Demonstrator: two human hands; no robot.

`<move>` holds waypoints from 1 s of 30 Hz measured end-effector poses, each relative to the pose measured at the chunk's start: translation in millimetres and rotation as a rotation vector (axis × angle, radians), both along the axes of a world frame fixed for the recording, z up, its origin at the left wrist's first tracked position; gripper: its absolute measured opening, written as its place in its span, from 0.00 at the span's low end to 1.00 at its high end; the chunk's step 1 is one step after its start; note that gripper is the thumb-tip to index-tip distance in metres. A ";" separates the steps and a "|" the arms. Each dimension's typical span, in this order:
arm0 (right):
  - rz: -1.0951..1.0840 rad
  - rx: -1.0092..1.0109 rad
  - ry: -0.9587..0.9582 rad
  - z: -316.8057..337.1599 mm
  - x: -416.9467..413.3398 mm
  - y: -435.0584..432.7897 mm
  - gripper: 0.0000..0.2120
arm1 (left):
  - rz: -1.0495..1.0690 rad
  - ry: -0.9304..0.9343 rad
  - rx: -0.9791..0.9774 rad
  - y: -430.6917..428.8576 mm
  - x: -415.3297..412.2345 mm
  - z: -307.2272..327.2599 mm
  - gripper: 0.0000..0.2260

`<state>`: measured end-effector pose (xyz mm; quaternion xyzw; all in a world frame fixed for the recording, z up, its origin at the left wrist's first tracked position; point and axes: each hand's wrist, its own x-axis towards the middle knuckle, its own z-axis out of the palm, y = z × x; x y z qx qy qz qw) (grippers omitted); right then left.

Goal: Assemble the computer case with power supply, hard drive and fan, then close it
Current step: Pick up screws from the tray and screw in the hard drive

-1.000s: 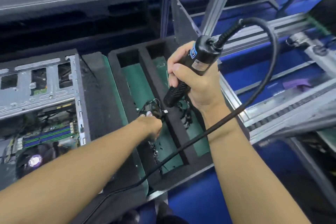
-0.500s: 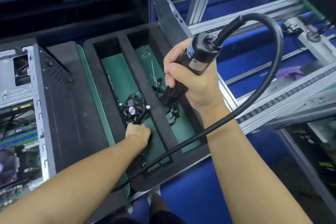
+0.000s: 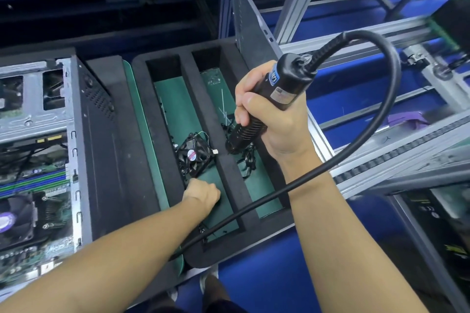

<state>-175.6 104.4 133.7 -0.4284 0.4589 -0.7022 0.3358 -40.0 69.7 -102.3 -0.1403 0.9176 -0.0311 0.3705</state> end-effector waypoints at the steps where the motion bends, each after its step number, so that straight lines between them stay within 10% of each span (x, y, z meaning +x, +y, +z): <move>1: 0.001 0.001 0.001 -0.1 0.9 0.4 0.10 | -0.003 0.004 0.007 1.2 0.4 1.0 0.17; 6: 0.004 -0.007 0.010 3.4 3.7 0.3 0.10 | 0.276 0.048 0.145 -7.2 -5.0 20.9 0.13; 15: -0.011 -0.148 0.054 52.6 21.6 -30.6 0.11 | 1.511 0.660 1.301 -85.9 -9.9 145.4 0.02; 30: 0.244 -0.350 0.001 118.2 143.9 -119.8 0.11 | 1.480 1.642 1.739 -126.5 161.1 212.9 0.08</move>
